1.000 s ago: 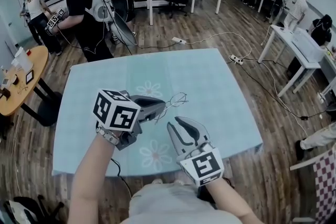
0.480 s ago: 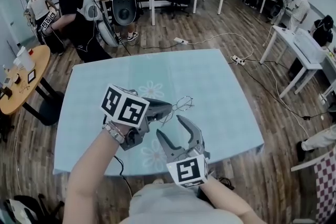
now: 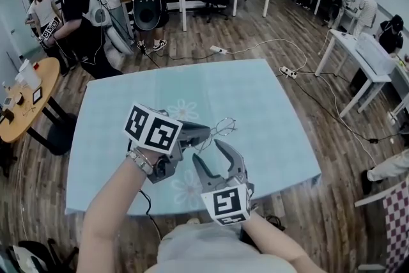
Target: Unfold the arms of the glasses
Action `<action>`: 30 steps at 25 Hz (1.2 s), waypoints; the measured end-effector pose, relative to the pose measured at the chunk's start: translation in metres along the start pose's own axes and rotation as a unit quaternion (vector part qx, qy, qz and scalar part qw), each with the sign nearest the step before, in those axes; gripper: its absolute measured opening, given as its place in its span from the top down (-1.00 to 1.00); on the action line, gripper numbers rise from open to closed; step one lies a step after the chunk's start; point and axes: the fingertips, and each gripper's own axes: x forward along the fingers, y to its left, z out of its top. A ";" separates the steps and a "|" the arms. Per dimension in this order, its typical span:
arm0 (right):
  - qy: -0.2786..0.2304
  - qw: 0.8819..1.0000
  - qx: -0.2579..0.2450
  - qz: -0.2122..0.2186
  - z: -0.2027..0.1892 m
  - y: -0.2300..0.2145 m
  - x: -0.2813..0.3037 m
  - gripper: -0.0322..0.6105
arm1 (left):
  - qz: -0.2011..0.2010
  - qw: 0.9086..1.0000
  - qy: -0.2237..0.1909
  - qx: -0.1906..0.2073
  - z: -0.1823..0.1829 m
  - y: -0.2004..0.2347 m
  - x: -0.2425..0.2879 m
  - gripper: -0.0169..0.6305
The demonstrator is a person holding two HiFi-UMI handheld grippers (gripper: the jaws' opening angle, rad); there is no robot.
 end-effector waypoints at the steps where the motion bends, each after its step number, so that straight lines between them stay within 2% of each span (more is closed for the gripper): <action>1: 0.000 1.000 0.002 0.003 0.000 0.001 0.000 0.14 | 0.000 1.000 0.000 0.000 0.000 0.001 0.000 0.92; 8: -0.007 0.999 0.013 0.031 0.000 0.010 -0.001 0.46 | 0.001 1.000 -0.002 0.004 0.002 0.004 0.001 0.92; 14: -0.014 0.998 0.042 0.051 -0.003 0.010 -0.007 0.63 | 0.012 1.000 0.000 0.008 0.000 0.008 0.005 0.92; 19: -0.005 0.995 0.073 0.065 -0.002 0.010 -0.006 0.67 | 0.023 1.000 -0.005 0.012 0.001 0.017 -0.001 0.92; 30: -0.015 0.993 0.092 0.076 0.000 -0.007 -0.009 0.71 | 0.048 0.999 -0.012 0.010 0.003 0.041 -0.005 0.92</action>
